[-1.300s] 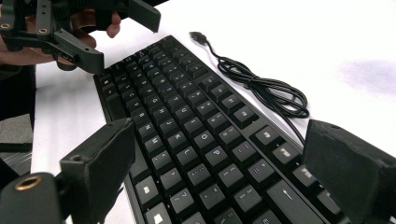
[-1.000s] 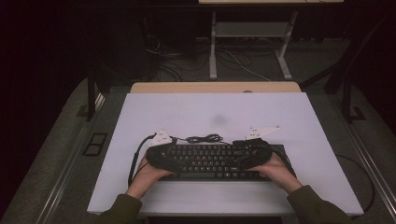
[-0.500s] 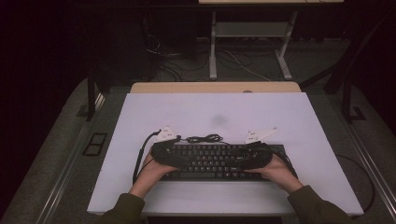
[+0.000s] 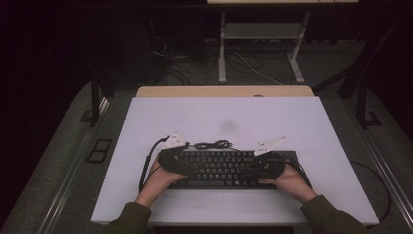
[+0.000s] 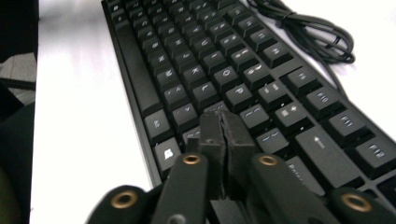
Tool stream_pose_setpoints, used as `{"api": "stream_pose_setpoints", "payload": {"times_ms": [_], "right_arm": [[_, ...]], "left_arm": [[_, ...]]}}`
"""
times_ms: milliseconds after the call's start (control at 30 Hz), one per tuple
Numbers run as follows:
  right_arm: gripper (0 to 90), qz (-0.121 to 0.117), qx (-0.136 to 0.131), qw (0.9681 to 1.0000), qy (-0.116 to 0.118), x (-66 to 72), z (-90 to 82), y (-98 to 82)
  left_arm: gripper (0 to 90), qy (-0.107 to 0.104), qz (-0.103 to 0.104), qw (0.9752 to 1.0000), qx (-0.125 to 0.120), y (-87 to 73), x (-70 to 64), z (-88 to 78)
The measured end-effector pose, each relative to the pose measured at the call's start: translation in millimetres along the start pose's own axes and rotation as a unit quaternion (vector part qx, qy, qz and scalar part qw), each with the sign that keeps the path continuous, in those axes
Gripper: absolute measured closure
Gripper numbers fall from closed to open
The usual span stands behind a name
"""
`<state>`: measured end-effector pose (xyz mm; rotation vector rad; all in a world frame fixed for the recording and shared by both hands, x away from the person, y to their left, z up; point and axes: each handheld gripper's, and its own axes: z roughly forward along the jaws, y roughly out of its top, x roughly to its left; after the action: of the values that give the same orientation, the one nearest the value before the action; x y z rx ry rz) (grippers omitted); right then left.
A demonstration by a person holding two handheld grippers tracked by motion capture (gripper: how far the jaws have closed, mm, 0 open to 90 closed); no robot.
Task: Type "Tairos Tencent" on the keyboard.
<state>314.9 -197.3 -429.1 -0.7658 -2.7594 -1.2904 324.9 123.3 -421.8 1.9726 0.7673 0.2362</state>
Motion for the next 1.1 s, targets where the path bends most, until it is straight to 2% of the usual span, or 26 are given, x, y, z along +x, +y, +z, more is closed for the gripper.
{"api": "stream_pose_setpoints", "payload": {"times_ms": [333, 633, 867, 1100], "right_arm": [[89.2, -0.010, 0.021, 0.9997, 0.003, 3.4, 3.4, -4.1], [89.3, -0.014, 0.025, 0.9996, -0.001, 4.4, 4.7, -6.4], [89.2, -0.014, 0.024, 0.9996, -0.003, 4.4, 4.5, -6.9], [89.3, -0.014, 0.024, 0.9996, -0.002, 4.2, 4.5, -7.1]], "left_arm": [[0.0, -0.001, -0.002, 1.0000, 0.007, -0.7, -0.4, 1.2], [0.0, 0.000, 0.002, 0.9999, 0.011, -1.1, -0.4, 2.3], [10.2, -0.005, -0.002, 0.9999, 0.012, -1.1, 0.5, 2.6], [28.2, -0.016, -0.004, 0.9997, 0.019, -1.8, 1.9, 3.5]]}}
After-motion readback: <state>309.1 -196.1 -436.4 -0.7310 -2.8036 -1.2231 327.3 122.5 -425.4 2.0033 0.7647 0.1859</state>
